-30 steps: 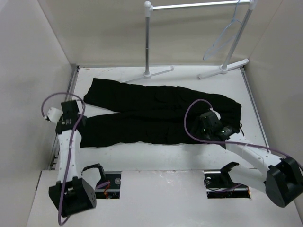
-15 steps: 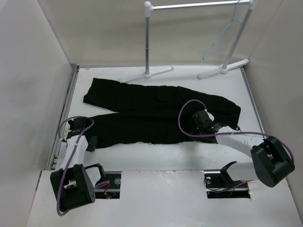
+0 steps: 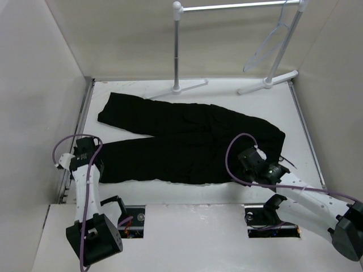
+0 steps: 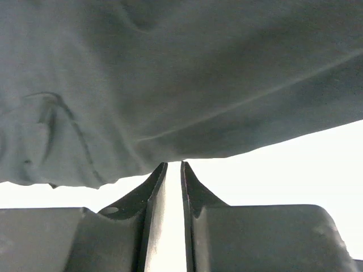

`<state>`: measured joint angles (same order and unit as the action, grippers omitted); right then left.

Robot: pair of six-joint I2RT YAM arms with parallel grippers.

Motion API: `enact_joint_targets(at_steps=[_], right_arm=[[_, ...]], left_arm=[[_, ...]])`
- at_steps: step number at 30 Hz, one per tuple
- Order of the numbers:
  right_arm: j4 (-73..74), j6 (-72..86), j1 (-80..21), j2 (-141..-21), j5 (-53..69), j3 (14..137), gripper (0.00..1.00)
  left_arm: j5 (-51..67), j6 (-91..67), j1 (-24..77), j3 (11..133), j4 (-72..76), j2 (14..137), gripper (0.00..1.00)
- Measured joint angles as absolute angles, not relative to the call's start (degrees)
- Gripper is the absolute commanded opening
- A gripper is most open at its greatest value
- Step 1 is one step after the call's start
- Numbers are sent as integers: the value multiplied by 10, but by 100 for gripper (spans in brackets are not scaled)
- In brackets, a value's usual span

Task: Place the trousers on the hanger
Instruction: Flatten out the trousers at the center of the board.

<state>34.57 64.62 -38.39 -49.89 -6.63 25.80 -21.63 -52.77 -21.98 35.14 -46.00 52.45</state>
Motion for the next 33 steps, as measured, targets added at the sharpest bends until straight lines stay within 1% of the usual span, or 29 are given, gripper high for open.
enact_joint_targets(at_steps=[3,4,7,10,14,17,18,19,20,21,23,26,28,29,31,33], right_arm=[[359,650,-384,-502,-67,254,20],[361,650,-384,-502,-67,254,20],[365,652,-384,-502,-67,254,20],[367,654,-384,-502,-67,254,20],[369,654,-384,-502,-67,254,20],[369,654,-384,-502,-67,254,20],[369,654,-384,-502,-67,254,49],[384,620,-350,-503,-45,266,56],[404,586,-268,-509,-5,303,62],[394,563,-194,-509,-3,340,65],[353,527,-86,-500,-8,410,67],[318,496,-32,-481,5,453,67],[316,482,-8,-485,13,461,66],[316,477,4,-497,16,462,66],[315,469,29,-531,18,462,62],[309,465,55,-577,19,462,51]], left_arm=[[-227,-513,-201,399,-487,519,46],[-229,-508,-195,423,-490,520,48],[-230,-501,-168,503,-474,531,48],[-209,-501,-127,577,-423,591,47],[-143,-503,-104,651,-320,747,48],[-96,-504,-109,674,-259,877,47],[-84,-504,-113,680,-250,916,47],[-75,-504,-119,687,-243,952,47],[-66,-505,-124,695,-240,983,46],[-60,-505,-130,702,-238,1007,45],[-50,-505,-141,723,-231,1053,42],[-45,-506,-151,746,-213,1091,31],[-45,-512,-156,752,-195,1102,19],[-45,-514,-159,753,-187,1105,14],[-46,-521,-164,753,-177,1108,9],[-48,-527,-171,752,-168,1110,5]])
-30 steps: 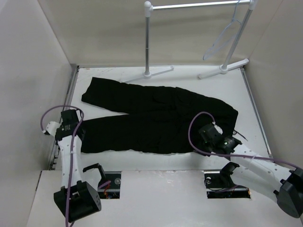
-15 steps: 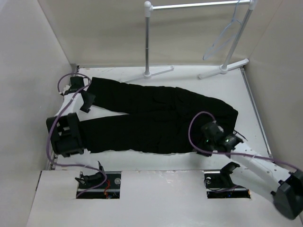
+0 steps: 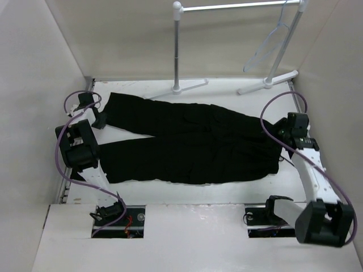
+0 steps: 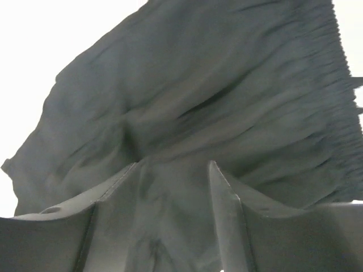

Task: Place the trousers on the hanger
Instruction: Flatten out the trousers at the center of the board.

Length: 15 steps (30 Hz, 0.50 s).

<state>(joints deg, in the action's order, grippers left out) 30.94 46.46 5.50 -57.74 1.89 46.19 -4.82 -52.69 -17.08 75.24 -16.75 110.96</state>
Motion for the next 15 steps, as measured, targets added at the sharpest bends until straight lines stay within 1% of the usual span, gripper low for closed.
enact_joint_targets(at_steps=[1,2,3,4,6,7,9,12,15], right_arm=[[304,463,70,-603,18,462,46],[299,464,86,-630,17,465,39],[293,464,102,-658,13,470,35],[289,464,116,-684,8,478,34],[283,464,142,-738,-6,507,38],[279,463,155,-766,-16,527,42],[268,460,174,-812,-34,565,56],[246,454,193,-855,-62,595,60],[234,450,204,-884,-79,602,67]], left_arm=[[-50,-529,-175,752,-161,1109,4],[-51,-532,-180,752,-153,1110,3],[-52,-535,-185,752,-146,1109,2],[-53,-538,-188,752,-139,1110,1],[-58,-542,-195,751,-128,1110,1],[-61,-543,-197,750,-124,1109,0],[-68,-546,-201,744,-118,1109,0],[-78,-556,-208,722,-120,1104,2],[-86,-568,-217,693,-127,1089,4]])
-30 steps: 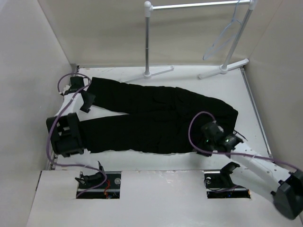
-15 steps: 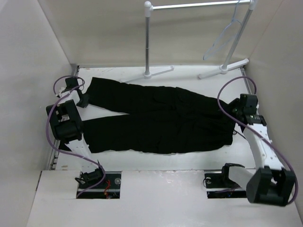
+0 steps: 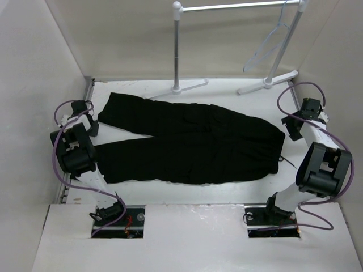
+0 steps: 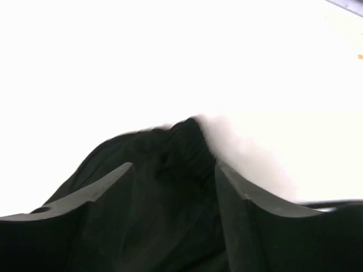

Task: Place the trousers on the hanger
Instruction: Flatten out the trousers at the center of the board.

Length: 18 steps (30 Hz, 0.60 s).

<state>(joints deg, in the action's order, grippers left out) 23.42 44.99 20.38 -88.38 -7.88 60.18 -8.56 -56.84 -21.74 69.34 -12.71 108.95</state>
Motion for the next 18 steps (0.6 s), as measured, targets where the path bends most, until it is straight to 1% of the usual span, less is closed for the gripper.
enact_joint_targets(at_steps=[1,2,4,5,6,9,10,13,16,18], right_arm=[[232,448,208,-895,-82,604,69],[230,446,211,-906,-82,605,70],[228,443,220,-929,-82,611,70],[226,441,225,-941,-82,616,69],[226,439,229,-952,-81,621,66],[224,432,238,-985,-70,643,62],[223,430,239,-993,-66,648,60],[223,427,239,-999,-53,650,59],[223,426,239,-999,-37,651,60],[223,426,239,-999,-27,651,58]], left_arm=[[-92,-573,-221,685,-132,1080,7],[-97,-577,-225,677,-136,1069,13],[-107,-585,-229,664,-142,1043,28],[-110,-589,-229,662,-142,1032,35],[-111,-591,-225,662,-138,1022,40],[-103,-592,-196,670,-124,1007,45],[-96,-592,-184,676,-120,1008,45],[-73,-592,-156,688,-115,1020,46],[-60,-592,-152,694,-115,1045,46],[-55,-592,-156,695,-115,1065,46]])
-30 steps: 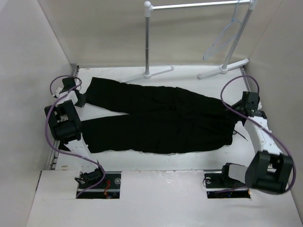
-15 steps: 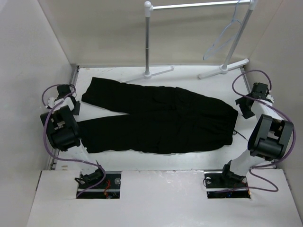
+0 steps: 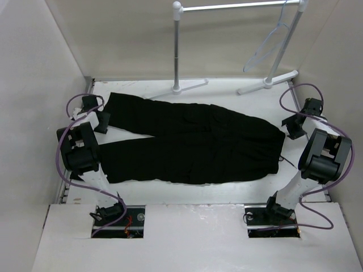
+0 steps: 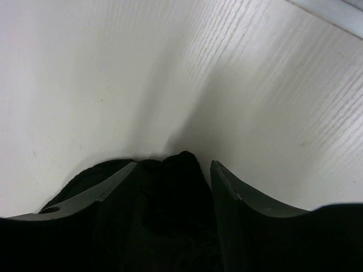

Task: Place the trousers on the hanger
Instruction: Flatten out the trousers at the center of the board.

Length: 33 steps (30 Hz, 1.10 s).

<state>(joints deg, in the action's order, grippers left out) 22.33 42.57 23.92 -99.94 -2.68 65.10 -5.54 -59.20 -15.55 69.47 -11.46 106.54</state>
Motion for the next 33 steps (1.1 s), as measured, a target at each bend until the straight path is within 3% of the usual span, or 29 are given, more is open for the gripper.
enact_joint_targets(at_steps=[3,9,13,17,21,25,28,31,33], right_arm=[[225,426,238,-1013,-15,660,48],[237,427,232,-1056,2,689,14],[244,429,232,-1073,10,723,6],[243,433,228,-1082,15,765,8],[247,436,220,-1093,2,811,50],[239,429,215,-1067,-30,777,64],[240,423,215,-1054,-31,740,63],[239,419,216,-1065,-19,733,50],[235,416,216,-1076,-6,735,32]], left_arm=[[-46,-594,-159,701,-117,1088,46],[-43,-593,-160,728,-112,1112,44],[-43,-592,-160,731,-109,1115,41],[-43,-592,-163,729,-107,1114,40],[-43,-592,-163,707,-101,1097,43],[-44,-592,-162,686,-109,1078,46],[-45,-592,-162,682,-110,1072,47],[-45,-592,-162,682,-110,1071,48],[-43,-590,-162,682,-110,1071,48]])
